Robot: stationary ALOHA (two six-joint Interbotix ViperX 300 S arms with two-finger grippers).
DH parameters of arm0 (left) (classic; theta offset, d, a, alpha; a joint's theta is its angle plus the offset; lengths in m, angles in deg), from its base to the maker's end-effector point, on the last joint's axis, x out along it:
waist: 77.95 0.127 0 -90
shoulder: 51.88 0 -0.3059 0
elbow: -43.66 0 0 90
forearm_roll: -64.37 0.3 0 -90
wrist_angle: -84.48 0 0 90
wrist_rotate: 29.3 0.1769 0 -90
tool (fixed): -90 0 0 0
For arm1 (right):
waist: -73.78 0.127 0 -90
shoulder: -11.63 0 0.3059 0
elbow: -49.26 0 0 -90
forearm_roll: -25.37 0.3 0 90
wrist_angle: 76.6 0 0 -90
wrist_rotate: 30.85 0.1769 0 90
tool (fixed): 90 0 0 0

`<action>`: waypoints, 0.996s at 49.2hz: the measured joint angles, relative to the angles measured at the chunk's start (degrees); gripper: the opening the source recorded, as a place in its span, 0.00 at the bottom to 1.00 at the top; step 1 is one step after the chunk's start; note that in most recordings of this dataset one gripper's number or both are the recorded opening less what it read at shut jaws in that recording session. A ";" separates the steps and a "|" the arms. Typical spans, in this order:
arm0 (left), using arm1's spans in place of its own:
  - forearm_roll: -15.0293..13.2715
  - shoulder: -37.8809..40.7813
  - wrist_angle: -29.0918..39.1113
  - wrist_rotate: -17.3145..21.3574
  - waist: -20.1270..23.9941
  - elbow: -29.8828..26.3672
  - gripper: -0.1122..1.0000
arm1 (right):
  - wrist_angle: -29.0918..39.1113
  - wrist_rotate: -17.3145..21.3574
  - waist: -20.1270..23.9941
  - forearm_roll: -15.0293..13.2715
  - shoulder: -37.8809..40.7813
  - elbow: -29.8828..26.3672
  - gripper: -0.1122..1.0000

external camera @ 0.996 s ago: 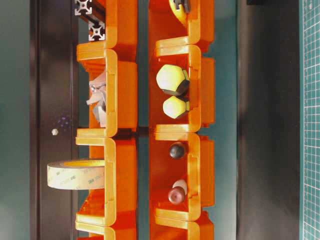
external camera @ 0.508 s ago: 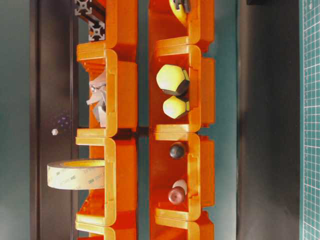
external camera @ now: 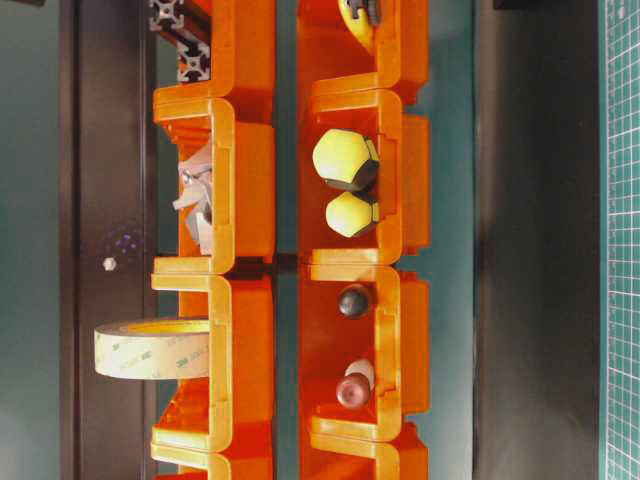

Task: Pick frame from container rack with right arm.
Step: 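Close the right gripper on the end of the black aluminium extrusion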

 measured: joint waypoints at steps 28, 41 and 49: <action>0.00 -0.18 0.00 -1.41 -0.44 0.00 0.10 | -0.18 2.72 -0.88 -2.81 2.99 6.24 0.84; 0.00 0.00 0.00 -2.46 -0.35 0.00 0.10 | -0.26 2.81 -5.45 -2.90 2.99 8.26 0.84; 0.00 -0.09 0.00 -2.46 -0.44 0.00 0.10 | -0.62 2.72 -7.21 -3.08 2.90 8.53 0.84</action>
